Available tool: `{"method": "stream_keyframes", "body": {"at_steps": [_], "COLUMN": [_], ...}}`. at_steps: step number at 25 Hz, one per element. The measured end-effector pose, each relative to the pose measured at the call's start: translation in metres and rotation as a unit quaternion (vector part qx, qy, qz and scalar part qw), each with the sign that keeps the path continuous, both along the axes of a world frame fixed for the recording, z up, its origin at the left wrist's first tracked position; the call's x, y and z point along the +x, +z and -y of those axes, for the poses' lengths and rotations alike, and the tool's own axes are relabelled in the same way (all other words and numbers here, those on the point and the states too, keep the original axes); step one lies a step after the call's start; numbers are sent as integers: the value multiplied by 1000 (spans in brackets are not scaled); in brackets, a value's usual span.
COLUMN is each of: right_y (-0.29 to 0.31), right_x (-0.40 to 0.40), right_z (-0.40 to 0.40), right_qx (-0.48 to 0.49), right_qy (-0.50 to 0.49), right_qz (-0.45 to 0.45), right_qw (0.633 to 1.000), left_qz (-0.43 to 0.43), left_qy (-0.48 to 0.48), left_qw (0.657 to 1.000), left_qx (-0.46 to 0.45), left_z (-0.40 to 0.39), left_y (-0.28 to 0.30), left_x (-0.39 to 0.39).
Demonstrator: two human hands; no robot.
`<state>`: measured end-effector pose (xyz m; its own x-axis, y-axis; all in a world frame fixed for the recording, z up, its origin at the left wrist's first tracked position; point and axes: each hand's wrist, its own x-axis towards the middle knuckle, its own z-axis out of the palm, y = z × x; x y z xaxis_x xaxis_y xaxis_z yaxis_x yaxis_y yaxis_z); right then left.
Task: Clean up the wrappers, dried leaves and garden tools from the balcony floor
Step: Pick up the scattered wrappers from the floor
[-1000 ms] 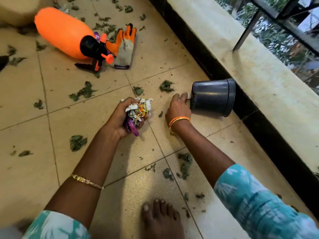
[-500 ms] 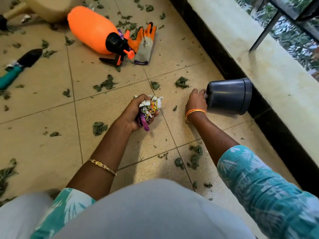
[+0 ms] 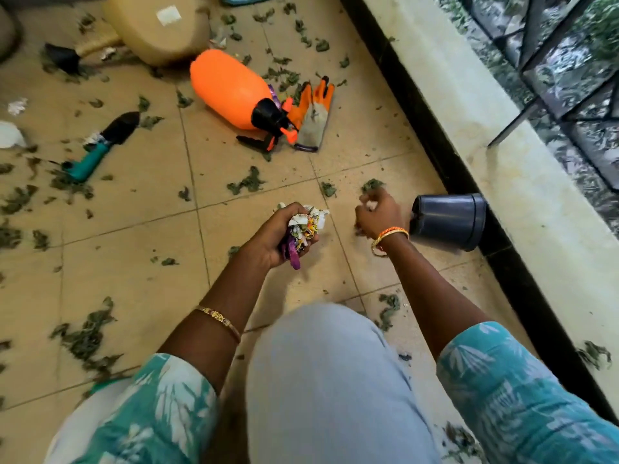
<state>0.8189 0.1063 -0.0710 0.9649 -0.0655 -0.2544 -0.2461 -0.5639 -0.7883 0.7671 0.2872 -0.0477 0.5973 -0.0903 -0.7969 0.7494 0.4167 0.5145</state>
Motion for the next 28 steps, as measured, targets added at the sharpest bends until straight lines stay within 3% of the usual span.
{"method": "stream_keyframes", "body": {"at_steps": [3,7,9,13,18,22,28], "right_y": [71,188,244,359,490,548,576], "right_x": [-9,-6,-8,-13,-16,-34,-98], "right_z": [-29,-63,-70,-75,-85,-108,-163], "right_qx": [122,308,306,330,305,287,248], "right_qy": [-23,-143,-114,-118,-18,93,212], "right_qz": [-123,-253,-289,-278,-250,-220,-215], "right_qw": [985,906,900,895,919,928,920], "left_qz": [-12,-18,-22,-18,-13,-37,-30], "left_qy": [26,28,42,95,188,249,360], "left_qw": [1000,999,999,993,976,962,918], "left_qx": [3,-7,-3,61,111,107,165], "left_z": [-29,-56,-61,-69,-83,-85,-71], "left_y": [69,180,239,351,471,516,545], "left_x": [-6,-14,-19,-36,-74,-123,-212]}}
